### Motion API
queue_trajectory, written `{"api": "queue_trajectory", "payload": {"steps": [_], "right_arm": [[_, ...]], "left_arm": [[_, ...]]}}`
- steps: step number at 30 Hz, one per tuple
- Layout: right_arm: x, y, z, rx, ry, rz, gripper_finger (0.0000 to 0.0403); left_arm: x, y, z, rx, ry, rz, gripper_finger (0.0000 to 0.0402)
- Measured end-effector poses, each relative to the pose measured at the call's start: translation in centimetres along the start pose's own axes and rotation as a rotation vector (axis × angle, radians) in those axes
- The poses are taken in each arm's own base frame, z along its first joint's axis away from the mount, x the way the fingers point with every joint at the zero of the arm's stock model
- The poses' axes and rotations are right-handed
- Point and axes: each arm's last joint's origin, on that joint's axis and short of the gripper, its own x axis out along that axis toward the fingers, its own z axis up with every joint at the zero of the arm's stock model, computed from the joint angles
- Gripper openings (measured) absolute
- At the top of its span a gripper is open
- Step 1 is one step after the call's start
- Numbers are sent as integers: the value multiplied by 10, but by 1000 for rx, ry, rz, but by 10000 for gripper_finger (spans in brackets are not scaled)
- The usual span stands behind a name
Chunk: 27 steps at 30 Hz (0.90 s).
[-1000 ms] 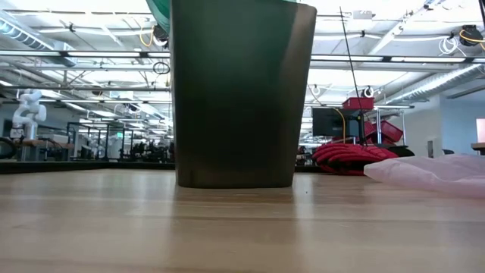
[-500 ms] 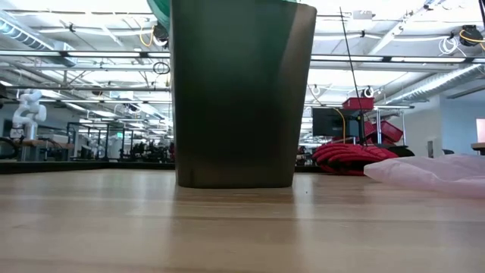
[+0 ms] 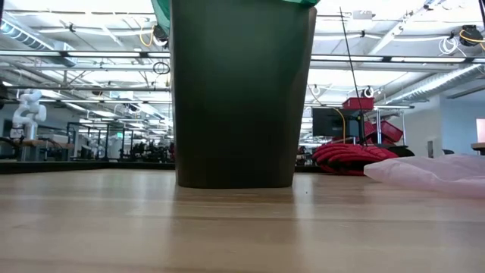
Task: Place trash/remove bag and relplace
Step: Remove the blue trash bag from the black trash bin
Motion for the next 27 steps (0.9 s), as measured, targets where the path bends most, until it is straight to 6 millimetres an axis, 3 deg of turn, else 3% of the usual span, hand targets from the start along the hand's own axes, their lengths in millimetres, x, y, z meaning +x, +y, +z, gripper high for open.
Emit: {"api": "queue_trajectory", "payload": {"steps": [9,13,18,21,24,27], "right_arm": [[-11,1,-6,21,72,-14,11],[-20,1,-13,22,146,-24,64],[-18,2,-21,1,222,-24,142],[-16,2,-21,2,227,-26,167],[-14,1,-23,5,244,-50,164],[-13,-2,-28,11,290,-75,136]], "left_arm": [[1,-1,0,-3,1,-4,152],[1,0,0,-6,2,1,150],[0,1,0,-6,-4,33,150],[0,1,0,-6,-4,32,150],[0,1,0,-6,-4,32,150],[0,1,0,-6,-4,32,150]]}}
